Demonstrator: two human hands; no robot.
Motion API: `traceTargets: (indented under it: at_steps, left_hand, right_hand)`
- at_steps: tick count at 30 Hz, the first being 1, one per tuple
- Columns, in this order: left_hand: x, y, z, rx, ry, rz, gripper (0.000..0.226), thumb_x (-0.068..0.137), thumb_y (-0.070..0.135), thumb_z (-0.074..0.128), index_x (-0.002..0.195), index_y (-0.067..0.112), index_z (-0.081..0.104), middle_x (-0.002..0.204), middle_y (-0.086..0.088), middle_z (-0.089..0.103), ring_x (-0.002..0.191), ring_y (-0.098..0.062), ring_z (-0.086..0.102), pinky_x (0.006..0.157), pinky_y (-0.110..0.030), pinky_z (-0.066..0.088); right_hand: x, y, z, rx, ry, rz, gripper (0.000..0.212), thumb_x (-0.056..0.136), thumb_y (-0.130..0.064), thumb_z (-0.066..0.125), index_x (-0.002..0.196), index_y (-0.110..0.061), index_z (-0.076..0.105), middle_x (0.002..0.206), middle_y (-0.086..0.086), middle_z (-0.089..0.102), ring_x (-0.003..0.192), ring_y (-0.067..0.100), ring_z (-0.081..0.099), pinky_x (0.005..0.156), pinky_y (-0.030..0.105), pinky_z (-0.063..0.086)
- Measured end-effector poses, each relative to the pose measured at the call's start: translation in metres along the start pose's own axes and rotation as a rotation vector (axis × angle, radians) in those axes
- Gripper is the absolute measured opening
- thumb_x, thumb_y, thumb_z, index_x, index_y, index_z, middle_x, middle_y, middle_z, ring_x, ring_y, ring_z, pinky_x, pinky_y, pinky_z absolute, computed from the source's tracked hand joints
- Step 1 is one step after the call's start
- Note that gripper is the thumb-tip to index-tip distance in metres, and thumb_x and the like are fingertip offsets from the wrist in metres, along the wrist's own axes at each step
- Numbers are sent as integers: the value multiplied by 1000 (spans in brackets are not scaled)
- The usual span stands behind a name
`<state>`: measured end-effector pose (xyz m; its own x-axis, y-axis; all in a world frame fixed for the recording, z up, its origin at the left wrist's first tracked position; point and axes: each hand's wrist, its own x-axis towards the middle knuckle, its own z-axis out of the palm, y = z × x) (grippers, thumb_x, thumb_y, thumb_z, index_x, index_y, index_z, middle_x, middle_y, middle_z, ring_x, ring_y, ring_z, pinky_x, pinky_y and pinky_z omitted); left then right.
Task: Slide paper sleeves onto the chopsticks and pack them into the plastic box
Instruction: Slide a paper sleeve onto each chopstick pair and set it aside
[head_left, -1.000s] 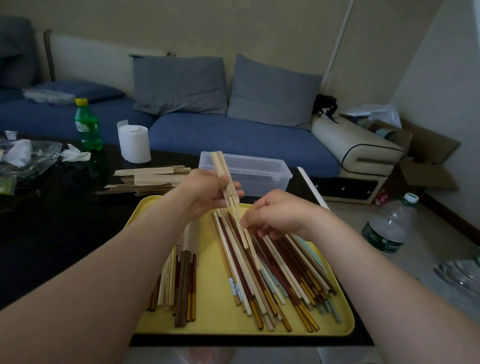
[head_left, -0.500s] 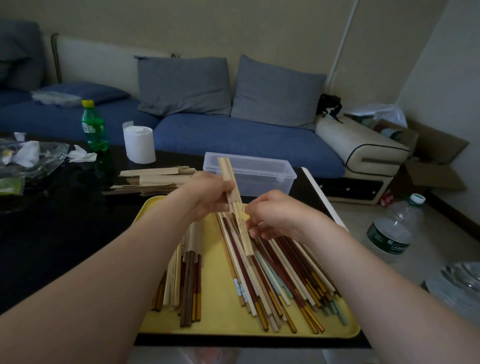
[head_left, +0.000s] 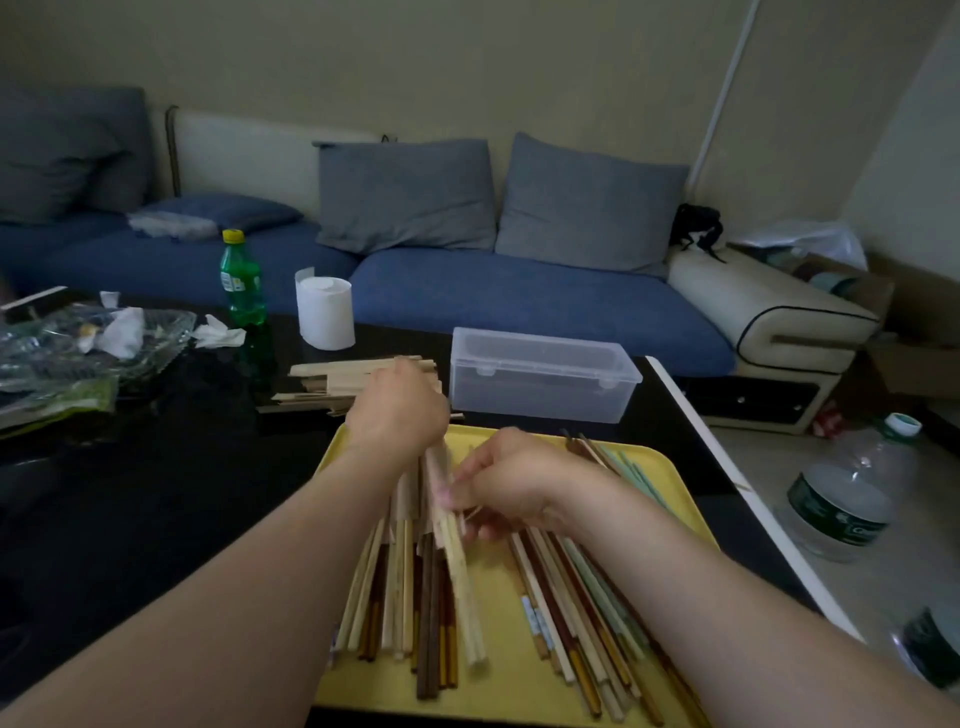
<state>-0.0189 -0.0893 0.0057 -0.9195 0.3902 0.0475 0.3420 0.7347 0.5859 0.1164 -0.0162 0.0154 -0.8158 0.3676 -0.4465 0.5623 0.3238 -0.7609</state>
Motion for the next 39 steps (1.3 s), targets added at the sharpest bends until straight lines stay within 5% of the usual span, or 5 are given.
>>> traceTargets:
  at_steps: [6,14,18,26,39]
  left_hand:
    - [15,-22,5,337,30,103,46,96,19,66,139,13,51,141,-16,49,132,-35,48,110,-51,46]
    - [45,-39,17,499,-31,232,49,96,18,66,142,17,50,141,-10,53,132,-32,51,111,-54,42]
    - [54,-39,20,490,15,265,40,97,13,69,135,15,57,133,-11,56,122,-30,57,101,-44,50]
    - [51,-32,22,594,197,335,19,97,15,69,115,17,69,112,-7,68,109,-27,62,95,-41,51]
    - [4,29,16,277,206,593,51,90,0,65,119,23,29,98,-6,59,74,-30,57,59,-43,46]
  right_hand:
    - [19,-10,16,-75,-12,7,25,94,-14,85,112,1,75,83,12,81,66,18,78,57,24,62]
    - [45,1,6,-393,247,-216,41,95,-45,76,81,-7,83,67,3,71,66,16,68,65,33,54]
    - [56,7,6,-400,370,-236,30,100,-38,71,85,-13,82,92,7,80,86,17,73,81,39,64]
    - [61,9,-1,-383,470,-238,34,98,-29,69,67,-15,73,77,8,76,75,17,69,62,29,51]
    - [34,14,-39,-508,412,42,6,95,-24,75,97,-17,75,92,3,77,83,16,73,78,35,64]
